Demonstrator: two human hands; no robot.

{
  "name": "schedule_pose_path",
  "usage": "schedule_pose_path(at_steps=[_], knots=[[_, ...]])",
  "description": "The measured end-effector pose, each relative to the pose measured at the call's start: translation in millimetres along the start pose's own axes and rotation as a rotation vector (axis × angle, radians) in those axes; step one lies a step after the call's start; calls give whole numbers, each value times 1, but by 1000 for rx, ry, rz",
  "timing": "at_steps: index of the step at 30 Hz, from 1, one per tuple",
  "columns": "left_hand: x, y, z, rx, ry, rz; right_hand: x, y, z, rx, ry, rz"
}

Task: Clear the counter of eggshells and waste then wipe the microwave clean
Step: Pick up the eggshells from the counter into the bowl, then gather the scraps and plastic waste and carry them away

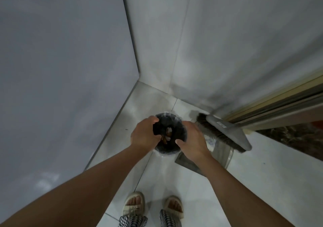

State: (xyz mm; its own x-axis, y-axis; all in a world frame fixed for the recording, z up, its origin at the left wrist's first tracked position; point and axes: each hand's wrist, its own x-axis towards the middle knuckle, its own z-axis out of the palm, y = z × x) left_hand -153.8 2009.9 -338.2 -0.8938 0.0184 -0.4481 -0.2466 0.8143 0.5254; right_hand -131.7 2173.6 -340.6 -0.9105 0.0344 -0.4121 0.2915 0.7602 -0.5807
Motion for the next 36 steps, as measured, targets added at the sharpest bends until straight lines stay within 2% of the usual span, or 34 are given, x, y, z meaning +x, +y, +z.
schedule_pose_path(at_steps=[8,18,28,36], knots=[[-63,62,-108,-93,86,72,-63,-90,-89,9,66,-71],[-130,107,-226,-147,159,218,-135,-189,-171,91,206,-105],[-210,134,-301,-103,294,309,-198,-257,-230,18,255,-243],[-296,126,-329,-169,433,222,-254,-283,-246,-46,182,-408]])
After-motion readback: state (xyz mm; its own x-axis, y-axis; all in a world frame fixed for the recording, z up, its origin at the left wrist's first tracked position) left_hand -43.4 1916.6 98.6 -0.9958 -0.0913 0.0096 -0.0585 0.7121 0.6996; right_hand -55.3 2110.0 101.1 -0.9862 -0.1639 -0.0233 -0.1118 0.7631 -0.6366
